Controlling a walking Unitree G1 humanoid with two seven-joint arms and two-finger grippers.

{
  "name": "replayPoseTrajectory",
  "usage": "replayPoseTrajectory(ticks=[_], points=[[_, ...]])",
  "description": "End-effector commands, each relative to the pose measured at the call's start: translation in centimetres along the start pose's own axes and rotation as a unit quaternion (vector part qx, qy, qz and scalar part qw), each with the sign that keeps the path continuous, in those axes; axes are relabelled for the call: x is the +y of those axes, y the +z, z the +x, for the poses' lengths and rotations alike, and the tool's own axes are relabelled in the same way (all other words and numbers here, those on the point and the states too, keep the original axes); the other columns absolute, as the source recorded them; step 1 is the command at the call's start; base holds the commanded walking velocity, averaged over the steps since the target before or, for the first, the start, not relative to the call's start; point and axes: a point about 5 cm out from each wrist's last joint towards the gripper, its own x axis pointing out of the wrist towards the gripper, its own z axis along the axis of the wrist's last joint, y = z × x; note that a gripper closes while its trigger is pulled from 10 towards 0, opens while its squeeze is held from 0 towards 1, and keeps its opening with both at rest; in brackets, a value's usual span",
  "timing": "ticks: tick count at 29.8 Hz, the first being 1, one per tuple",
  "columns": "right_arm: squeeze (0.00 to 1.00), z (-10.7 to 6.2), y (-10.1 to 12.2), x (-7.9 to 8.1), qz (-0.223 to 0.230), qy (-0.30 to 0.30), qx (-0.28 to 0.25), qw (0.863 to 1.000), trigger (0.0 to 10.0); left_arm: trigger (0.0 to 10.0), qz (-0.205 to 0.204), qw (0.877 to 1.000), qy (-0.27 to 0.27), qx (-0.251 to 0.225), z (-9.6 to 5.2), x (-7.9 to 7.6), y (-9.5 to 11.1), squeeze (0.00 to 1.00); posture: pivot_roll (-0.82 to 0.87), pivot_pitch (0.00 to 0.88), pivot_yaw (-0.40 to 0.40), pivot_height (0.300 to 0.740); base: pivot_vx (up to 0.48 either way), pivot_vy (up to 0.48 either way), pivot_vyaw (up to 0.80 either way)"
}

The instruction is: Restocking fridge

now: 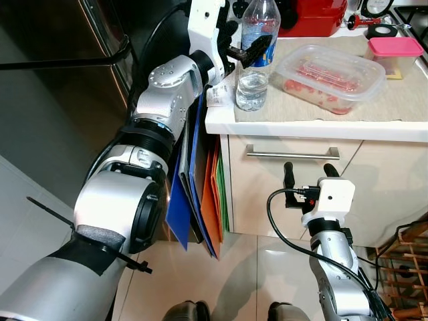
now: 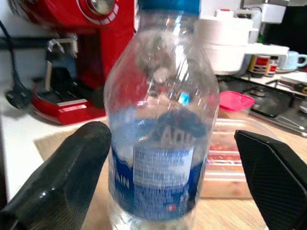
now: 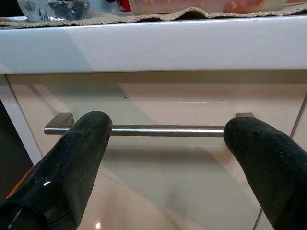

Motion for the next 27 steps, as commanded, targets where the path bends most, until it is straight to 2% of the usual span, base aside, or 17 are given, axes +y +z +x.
replayPoseTrajectory(ticks=[1, 3, 4, 7, 12, 15, 16, 17, 18, 27], points=[[0.00, -0.2, -0.1, 0.4, 0.003, 0.008, 0.004, 1.000, 10.0, 10.0, -0.011, 1.000, 0.000, 0.010, -0.1, 0.1, -0.2, 0.00, -0.10, 0.109, 0.150, 0.740, 0.000, 0.000, 0.00], [0.00, -0.1, -0.1, 0.4, 0.003, 0.008, 0.004, 1.000, 10.0, 10.0, -0.023, 0.999, -0.002, 0.023, -0.1, -0.1, -1.1, 0.00, -0.10, 0.109, 0.148, 0.740, 0.000, 0.000, 0.00], [0.00, -0.1, -0.1, 0.5, 0.003, 0.009, 0.003, 1.000, 10.0, 10.0, -0.028, 0.999, 0.004, 0.044, -0.2, -0.2, -2.3, 0.00, -0.10, 0.110, 0.146, 0.740, 0.000, 0.000, 0.00], [0.00, 0.0, -0.1, 0.5, 0.003, 0.011, 0.003, 1.000, 10.0, 10.0, -0.026, 0.998, 0.016, 0.063, -0.3, -0.2, -3.3, 0.00, -0.10, 0.110, 0.144, 0.740, 0.000, 0.000, 0.00], [0.00, 0.0, 0.0, 0.4, 0.002, 0.012, 0.002, 1.000, 10.0, 10.0, -0.012, 0.996, 0.029, 0.079, -0.4, -0.4, -4.3, 0.00, -0.10, 0.108, 0.141, 0.740, 0.000, 0.000, 0.00], [0.00, 0.1, 0.0, 0.4, 0.001, 0.013, 0.001, 1.000, 10.0, 10.0, 0.019, 0.994, 0.042, 0.095, -0.6, -0.4, -5.3, 0.00, -0.10, 0.108, 0.138, 0.740, 0.000, 0.000, 0.00], [0.00, 0.1, 0.0, 0.4, 0.001, 0.013, 0.001, 1.000, 10.0, 9.6, 0.022, 0.994, 0.043, 0.097, -0.6, -0.4, -5.4, 0.00, -0.10, 0.108, 0.138, 0.740, 0.000, 0.000, 0.00], [0.00, 0.1, 0.1, 0.4, 0.001, 0.013, 0.001, 1.000, 10.0, 3.0, 0.020, 0.994, 0.051, 0.095, -0.7, -0.3, -5.4, 0.00, -0.11, 0.109, 0.137, 0.740, 0.000, 0.000, 0.00], [0.00, 0.1, 0.1, 0.4, 0.000, 0.013, 0.001, 1.000, 10.0, 0.0, 0.021, 0.994, 0.056, 0.094, -0.8, -0.2, -5.5, 0.00, -0.11, 0.109, 0.136, 0.740, 0.000, 0.000, 0.00], [0.00, 0.1, 0.1, 0.3, -0.001, 0.016, 0.001, 1.000, 10.0, 0.0, 0.010, 0.994, 0.078, 0.069, -0.9, 0.1, -5.3, 0.00, -0.10, 0.109, 0.132, 0.740, 0.000, 0.000, 0.00]])
